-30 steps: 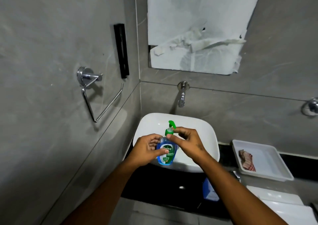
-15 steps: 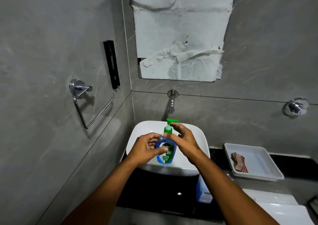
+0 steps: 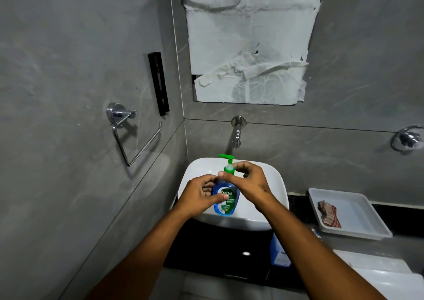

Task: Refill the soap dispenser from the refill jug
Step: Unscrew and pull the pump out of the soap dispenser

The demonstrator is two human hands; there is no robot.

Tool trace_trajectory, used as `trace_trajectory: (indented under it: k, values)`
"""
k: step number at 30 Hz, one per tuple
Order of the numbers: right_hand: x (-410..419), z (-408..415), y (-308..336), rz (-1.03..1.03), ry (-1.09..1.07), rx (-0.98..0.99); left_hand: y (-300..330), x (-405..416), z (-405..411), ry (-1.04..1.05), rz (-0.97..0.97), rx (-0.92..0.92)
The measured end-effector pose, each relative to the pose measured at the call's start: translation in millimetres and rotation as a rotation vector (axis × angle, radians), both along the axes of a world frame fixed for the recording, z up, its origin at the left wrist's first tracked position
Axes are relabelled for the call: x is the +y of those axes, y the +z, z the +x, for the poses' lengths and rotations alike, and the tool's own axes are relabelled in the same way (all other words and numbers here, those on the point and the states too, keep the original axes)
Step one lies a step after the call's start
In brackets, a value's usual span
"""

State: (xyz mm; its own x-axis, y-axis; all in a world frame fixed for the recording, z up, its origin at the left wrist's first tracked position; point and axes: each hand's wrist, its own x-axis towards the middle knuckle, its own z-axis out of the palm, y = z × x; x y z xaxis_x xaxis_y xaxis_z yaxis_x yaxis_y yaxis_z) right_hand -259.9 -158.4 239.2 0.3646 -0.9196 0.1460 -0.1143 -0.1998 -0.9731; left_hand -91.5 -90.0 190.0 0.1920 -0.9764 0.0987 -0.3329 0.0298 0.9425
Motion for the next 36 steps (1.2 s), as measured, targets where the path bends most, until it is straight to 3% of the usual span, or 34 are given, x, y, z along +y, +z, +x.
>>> trace_trajectory:
  k: [7, 16, 19, 24, 32, 36]
  values:
    - [5, 4, 7, -0.097, 0.015, -0.064, 3, 3, 4, 0.016, -0.048, 0.011]
    - [1, 5, 7, -0.141, 0.029, -0.003, 1, 3, 10, 0.014, -0.006, -0.001]
    - [2, 7, 7, -0.102, -0.081, 0.067, 1, 3, 8, 0.013, 0.001, -0.002]
    - [5, 6, 4, -0.057, -0.003, 0.07, 0, 5, 8, 0.018, 0.011, 0.013]
    - [8, 6, 6, -0.015, 0.023, 0.019, -2, 8, 8, 0.021, 0.017, 0.011]
    - [5, 5, 19, -0.023, -0.021, -0.121, -5, 10, 8, 0.025, 0.002, 0.028]
